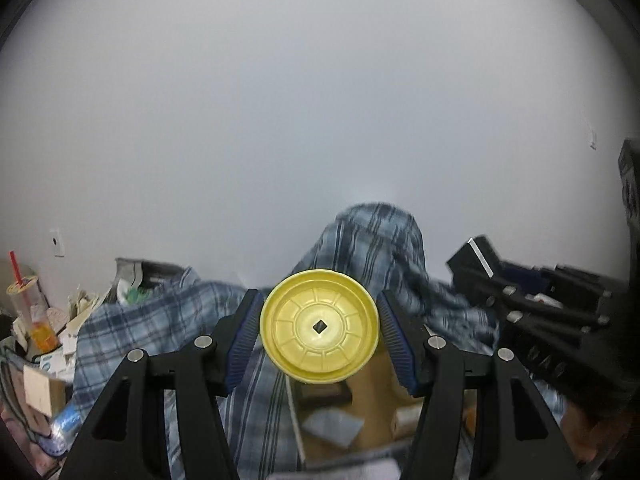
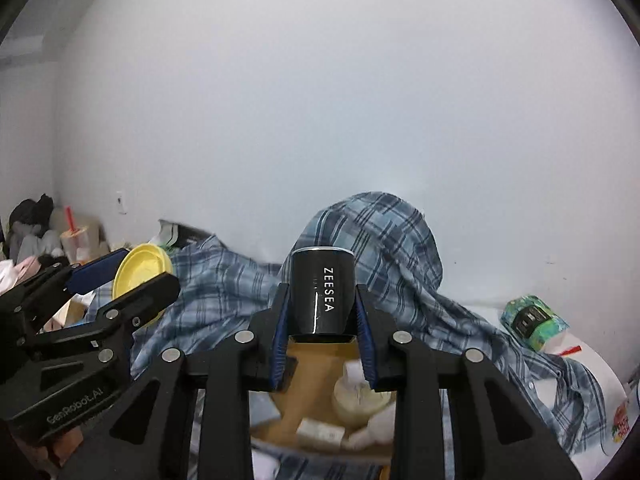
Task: Organize rigid objects
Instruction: 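Place yellow lid in the box with left tool while right tool places ZEESEA cylinder, then withdraw both tools from the box and move left tool toward the white modem, then grasp the white XTE modem with left tool and lift it, then hold the white modem with left tool while right tool grasps the orange soap box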
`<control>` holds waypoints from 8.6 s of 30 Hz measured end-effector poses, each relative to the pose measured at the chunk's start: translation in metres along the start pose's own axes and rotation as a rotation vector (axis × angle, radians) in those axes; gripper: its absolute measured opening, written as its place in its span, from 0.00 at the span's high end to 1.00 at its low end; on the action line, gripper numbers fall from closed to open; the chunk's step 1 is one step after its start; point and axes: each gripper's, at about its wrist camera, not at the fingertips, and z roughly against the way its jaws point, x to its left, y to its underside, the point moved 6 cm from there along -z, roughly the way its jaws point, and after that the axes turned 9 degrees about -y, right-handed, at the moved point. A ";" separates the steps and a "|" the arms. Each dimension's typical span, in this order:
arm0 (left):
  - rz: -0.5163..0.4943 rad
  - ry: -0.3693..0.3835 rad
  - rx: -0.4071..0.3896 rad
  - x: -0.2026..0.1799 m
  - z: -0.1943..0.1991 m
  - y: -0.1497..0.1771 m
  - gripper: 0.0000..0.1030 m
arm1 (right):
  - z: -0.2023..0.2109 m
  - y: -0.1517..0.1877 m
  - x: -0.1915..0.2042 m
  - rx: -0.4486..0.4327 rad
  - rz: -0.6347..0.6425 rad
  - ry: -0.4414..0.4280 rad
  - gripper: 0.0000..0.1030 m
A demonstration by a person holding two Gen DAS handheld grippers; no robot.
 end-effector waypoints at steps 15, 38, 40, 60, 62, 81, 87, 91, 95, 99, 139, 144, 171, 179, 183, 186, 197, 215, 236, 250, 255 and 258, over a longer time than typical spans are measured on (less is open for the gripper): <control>0.050 0.026 0.069 -0.005 -0.088 0.001 0.41 | -0.074 0.040 -0.026 0.135 -0.051 0.000 0.72; 0.063 0.046 0.213 0.005 -0.124 0.045 0.23 | -0.095 0.076 -0.042 0.232 -0.093 -0.006 0.48; 0.064 0.046 0.200 0.006 -0.119 0.039 0.23 | -0.085 0.067 -0.042 0.208 -0.089 -0.004 0.48; 0.047 0.083 -0.061 0.017 0.031 0.001 0.00 | 0.068 0.025 -0.017 -0.086 -0.010 0.069 0.00; 0.054 0.086 -0.061 0.017 0.038 0.008 0.00 | 0.073 0.033 -0.021 -0.072 -0.016 0.073 0.00; 0.027 0.111 0.089 -0.001 0.003 0.098 0.00 | 0.050 0.122 -0.070 0.080 -0.096 0.156 0.00; 0.034 0.118 0.099 -0.002 0.000 0.105 0.00 | 0.045 0.132 -0.072 0.105 -0.094 0.156 0.00; 0.033 0.119 0.094 -0.001 0.000 0.105 0.00 | 0.043 0.134 -0.073 0.117 -0.101 0.155 0.00; 0.030 0.121 0.091 -0.002 0.001 0.105 0.00 | 0.042 0.135 -0.073 0.119 -0.099 0.157 0.00; 0.033 0.120 0.091 -0.002 0.001 0.105 0.00 | 0.041 0.135 -0.073 0.121 -0.098 0.156 0.00; -0.033 0.174 0.633 0.041 -0.099 0.172 0.74 | -0.062 0.201 0.037 0.656 0.045 -0.234 0.69; -0.067 0.195 0.660 0.034 -0.100 0.178 0.81 | -0.062 0.201 0.035 0.654 0.038 -0.222 0.70; -0.236 0.483 0.646 -0.024 -0.039 0.164 0.50 | -0.024 0.190 0.005 0.582 -0.075 -0.219 0.70; -0.353 0.471 0.711 -0.040 -0.052 0.187 0.50 | -0.021 0.188 -0.007 0.556 -0.129 -0.225 0.70; -0.361 0.480 0.724 -0.042 -0.054 0.192 0.54 | -0.020 0.186 -0.009 0.550 -0.130 -0.226 0.70; -0.423 0.457 0.700 -0.047 -0.051 0.195 0.56 | -0.020 0.185 -0.009 0.548 -0.127 -0.224 0.70; -0.421 0.434 0.602 -0.050 -0.028 0.169 0.59 | -0.004 0.168 -0.023 0.484 -0.099 -0.159 0.70; -0.407 0.510 0.534 -0.077 0.022 0.140 0.81 | 0.028 0.170 -0.067 0.442 -0.166 -0.084 0.70; -0.361 0.490 0.630 -0.102 -0.034 0.181 0.81 | 0.025 0.173 -0.083 0.444 -0.202 -0.067 0.70; -0.303 0.452 0.538 -0.091 -0.030 0.174 0.82 | 0.012 0.175 -0.105 0.496 -0.301 0.061 0.23; -0.257 0.401 0.390 -0.075 -0.015 0.152 0.82 | -0.007 0.174 -0.096 0.519 -0.227 0.099 0.23; -0.210 0.374 0.339 -0.062 -0.012 0.143 0.82 | -0.016 0.176 -0.096 0.517 -0.204 0.124 0.24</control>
